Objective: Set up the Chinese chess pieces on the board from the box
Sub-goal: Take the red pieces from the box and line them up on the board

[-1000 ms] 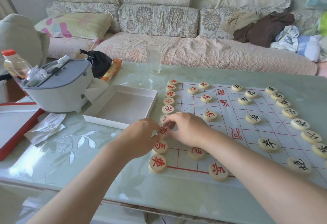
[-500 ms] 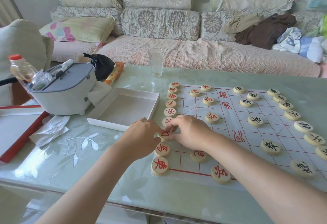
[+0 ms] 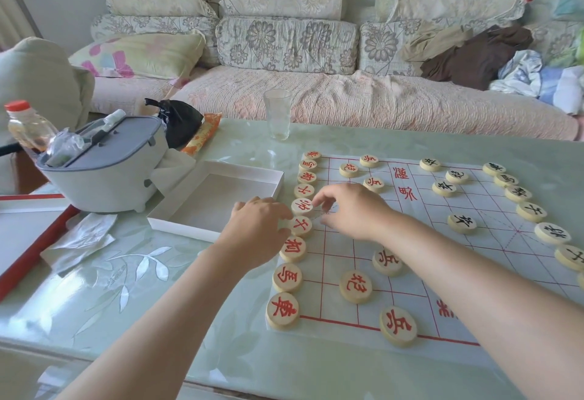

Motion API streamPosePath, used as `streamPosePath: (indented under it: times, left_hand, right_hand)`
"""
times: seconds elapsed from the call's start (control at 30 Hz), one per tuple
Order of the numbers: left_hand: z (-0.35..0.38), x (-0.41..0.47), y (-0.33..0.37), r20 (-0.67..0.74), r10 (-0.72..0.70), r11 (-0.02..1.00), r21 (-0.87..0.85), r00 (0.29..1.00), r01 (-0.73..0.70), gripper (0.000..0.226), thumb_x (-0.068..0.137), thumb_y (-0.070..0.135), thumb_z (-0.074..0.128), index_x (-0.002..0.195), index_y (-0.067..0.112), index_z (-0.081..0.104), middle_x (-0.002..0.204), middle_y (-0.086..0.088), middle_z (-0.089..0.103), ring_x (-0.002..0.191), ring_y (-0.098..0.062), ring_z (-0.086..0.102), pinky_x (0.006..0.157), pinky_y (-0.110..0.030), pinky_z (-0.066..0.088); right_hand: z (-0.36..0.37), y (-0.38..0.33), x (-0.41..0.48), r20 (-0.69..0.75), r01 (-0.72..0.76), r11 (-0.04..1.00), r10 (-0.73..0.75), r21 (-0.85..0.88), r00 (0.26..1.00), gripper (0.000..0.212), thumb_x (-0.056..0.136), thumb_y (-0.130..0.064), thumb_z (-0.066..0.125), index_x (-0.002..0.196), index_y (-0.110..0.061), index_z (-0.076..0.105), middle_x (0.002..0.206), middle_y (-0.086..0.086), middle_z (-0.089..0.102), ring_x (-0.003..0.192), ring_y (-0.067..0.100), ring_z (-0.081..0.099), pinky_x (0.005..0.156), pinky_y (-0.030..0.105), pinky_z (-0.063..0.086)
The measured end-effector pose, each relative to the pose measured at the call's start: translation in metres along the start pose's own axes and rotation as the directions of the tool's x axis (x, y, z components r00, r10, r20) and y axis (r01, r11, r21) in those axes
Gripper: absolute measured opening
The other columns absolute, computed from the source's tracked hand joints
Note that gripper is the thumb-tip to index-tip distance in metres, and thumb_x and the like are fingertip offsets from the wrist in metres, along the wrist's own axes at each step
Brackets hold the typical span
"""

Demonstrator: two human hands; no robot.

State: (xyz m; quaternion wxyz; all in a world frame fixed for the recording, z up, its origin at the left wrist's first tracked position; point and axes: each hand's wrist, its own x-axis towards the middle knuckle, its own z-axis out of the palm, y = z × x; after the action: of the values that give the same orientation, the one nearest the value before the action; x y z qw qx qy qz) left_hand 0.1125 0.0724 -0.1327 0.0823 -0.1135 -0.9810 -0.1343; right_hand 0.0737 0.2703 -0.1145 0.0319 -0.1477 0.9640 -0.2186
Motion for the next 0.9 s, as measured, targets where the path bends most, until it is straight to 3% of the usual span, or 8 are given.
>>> streamPosePath:
  times: [0.13,0.27,0.37,0.5,0.73,0.9]
  left_hand:
    - [0.006,0.012,0.002,0.01,0.032,0.994,0.104,0.999,-0.033,0.033,0.089,0.046,0.055,0.121,0.036,0.059,0.118,0.011,0.06,0.113,-0.015,0.046,0.095,-0.032,0.029]
    - [0.013,0.02,0.011,-0.014,0.011,0.99,0.14,1.0,-0.009,0.038,0.083,0.061,0.053,0.112,0.037,0.061,0.105,0.01,0.065,0.102,-0.015,0.05,0.089,-0.031,0.029]
    - [0.021,0.027,0.016,-0.045,-0.045,0.988,0.148,0.998,0.051,0.049,0.078,0.067,0.053,0.111,0.032,0.057,0.1,0.01,0.065,0.099,-0.016,0.052,0.088,-0.032,0.028]
    - [0.024,0.032,0.016,-0.077,-0.081,0.985,0.146,0.994,0.091,0.055,0.074,0.067,0.056,0.111,0.027,0.052,0.096,0.011,0.064,0.099,-0.016,0.052,0.086,-0.032,0.024]
    - [0.022,0.034,0.013,-0.062,-0.09,0.994,0.057,0.994,0.093,0.053,0.074,0.059,0.061,0.116,0.029,0.048,0.099,0.013,0.065,0.102,-0.015,0.055,0.084,-0.031,0.026]
    - [0.024,0.031,0.012,-0.068,-0.084,0.996,0.026,0.994,0.086,0.052,0.075,0.058,0.062,0.116,0.03,0.048,0.099,0.012,0.064,0.101,-0.014,0.056,0.085,-0.03,0.029]
  right_hand:
    - [0.009,0.001,0.009,0.068,0.027,0.999,-0.025,-0.04,0.997,0.033,0.081,-0.037,0.072,0.113,-0.041,0.064,0.105,-0.019,0.063,0.096,0.007,0.057,0.073,0.026,0.04]
    - [0.007,0.007,0.022,0.021,0.055,0.997,-0.054,-0.049,0.998,0.036,0.085,-0.023,0.066,0.116,-0.039,0.061,0.112,-0.019,0.061,0.097,0.008,0.054,0.07,0.026,0.037]
    - [0.008,0.011,0.034,-0.008,0.104,0.993,-0.105,-0.052,0.994,0.044,0.087,-0.016,0.063,0.125,-0.038,0.056,0.121,-0.018,0.059,0.108,0.011,0.057,0.077,0.03,0.044]
    - [0.015,0.008,0.048,0.036,0.196,0.98,-0.195,-0.042,0.98,0.056,0.087,-0.014,0.062,0.133,-0.043,0.049,0.132,-0.015,0.059,0.118,0.015,0.057,0.092,0.036,0.049]
    - [0.019,0.01,0.059,0.122,0.249,0.968,-0.249,0.013,0.961,0.055,0.09,-0.017,0.061,0.139,-0.04,0.049,0.13,-0.015,0.061,0.119,0.01,0.056,0.095,0.029,0.046]
    - [0.015,0.014,0.058,0.133,0.244,0.968,-0.251,0.063,0.959,0.068,0.086,-0.005,0.061,0.143,-0.038,0.047,0.13,-0.016,0.063,0.12,0.007,0.056,0.093,0.023,0.044]
